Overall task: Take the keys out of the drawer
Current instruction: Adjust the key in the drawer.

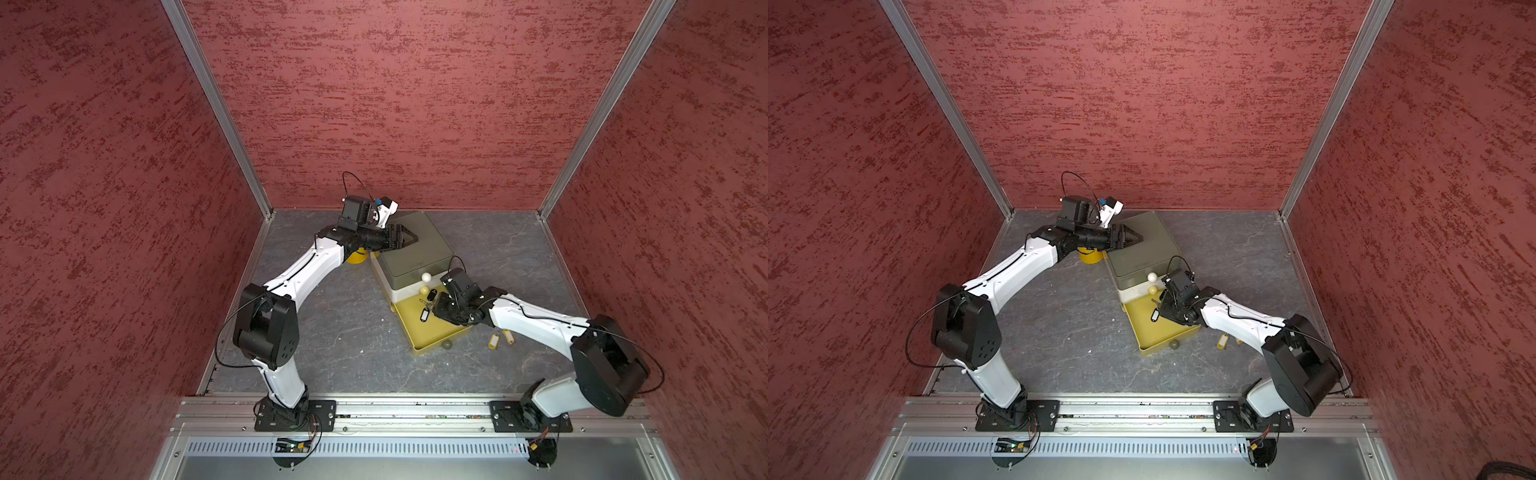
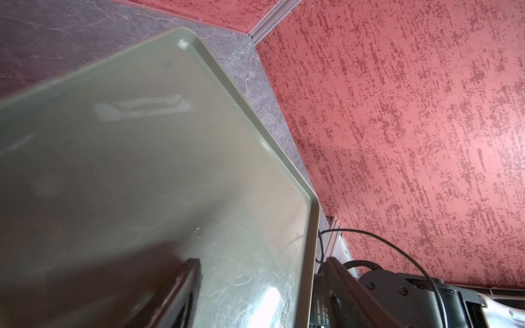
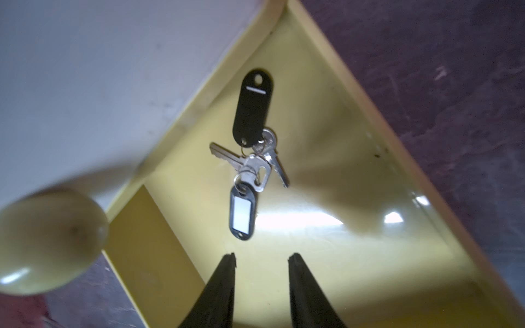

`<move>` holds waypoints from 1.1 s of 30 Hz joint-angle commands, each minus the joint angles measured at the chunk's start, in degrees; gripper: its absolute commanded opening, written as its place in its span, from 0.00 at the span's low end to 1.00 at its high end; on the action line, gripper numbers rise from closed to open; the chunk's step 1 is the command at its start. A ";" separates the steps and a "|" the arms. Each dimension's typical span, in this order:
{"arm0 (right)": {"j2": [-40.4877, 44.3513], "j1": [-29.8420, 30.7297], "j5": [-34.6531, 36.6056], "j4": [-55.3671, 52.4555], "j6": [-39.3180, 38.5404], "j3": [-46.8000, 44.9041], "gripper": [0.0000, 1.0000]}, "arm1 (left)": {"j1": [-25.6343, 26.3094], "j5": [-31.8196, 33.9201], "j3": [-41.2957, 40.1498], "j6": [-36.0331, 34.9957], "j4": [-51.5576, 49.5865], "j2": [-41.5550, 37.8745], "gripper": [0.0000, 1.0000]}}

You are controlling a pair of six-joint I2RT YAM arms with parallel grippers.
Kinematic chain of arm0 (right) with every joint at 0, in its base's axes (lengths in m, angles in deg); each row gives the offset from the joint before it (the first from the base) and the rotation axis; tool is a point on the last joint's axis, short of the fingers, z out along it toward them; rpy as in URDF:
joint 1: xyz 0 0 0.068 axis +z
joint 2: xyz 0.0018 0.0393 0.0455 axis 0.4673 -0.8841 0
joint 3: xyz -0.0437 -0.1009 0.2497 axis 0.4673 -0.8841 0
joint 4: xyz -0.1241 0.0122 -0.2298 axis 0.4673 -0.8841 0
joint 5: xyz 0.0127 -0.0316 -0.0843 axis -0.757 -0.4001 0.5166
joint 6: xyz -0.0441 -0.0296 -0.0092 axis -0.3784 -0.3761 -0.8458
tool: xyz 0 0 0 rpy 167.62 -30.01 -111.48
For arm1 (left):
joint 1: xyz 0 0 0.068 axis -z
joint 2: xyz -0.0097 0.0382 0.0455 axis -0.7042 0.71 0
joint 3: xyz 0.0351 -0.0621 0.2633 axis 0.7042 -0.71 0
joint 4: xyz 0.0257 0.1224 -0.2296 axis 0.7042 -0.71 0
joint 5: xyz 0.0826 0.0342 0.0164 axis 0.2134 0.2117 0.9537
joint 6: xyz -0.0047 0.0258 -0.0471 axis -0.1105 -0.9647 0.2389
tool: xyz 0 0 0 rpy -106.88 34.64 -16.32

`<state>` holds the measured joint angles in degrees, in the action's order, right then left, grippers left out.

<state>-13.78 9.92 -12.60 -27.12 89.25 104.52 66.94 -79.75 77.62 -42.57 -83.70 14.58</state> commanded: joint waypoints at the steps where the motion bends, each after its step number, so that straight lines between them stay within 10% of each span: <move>1: 0.58 0.34 -0.40 11.65 4.27 -2.75 0.13 | -0.73 8.18 -6.33 0.81 -20.30 6.26 0.72; 18: -10.69 0.27 -2.78 24.46 11.77 -2.80 0.00 | -1.34 7.92 -4.51 -1.08 -22.58 8.06 0.72; 33: -6.52 0.19 -1.20 -5.32 7.93 0.48 0.00 | -2.31 6.61 -5.95 -0.64 -20.32 8.22 0.72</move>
<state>-22.11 9.84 -13.84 -22.79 99.52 104.72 66.24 -81.94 78.51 -44.08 -84.68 15.76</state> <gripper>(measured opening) 0.040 0.717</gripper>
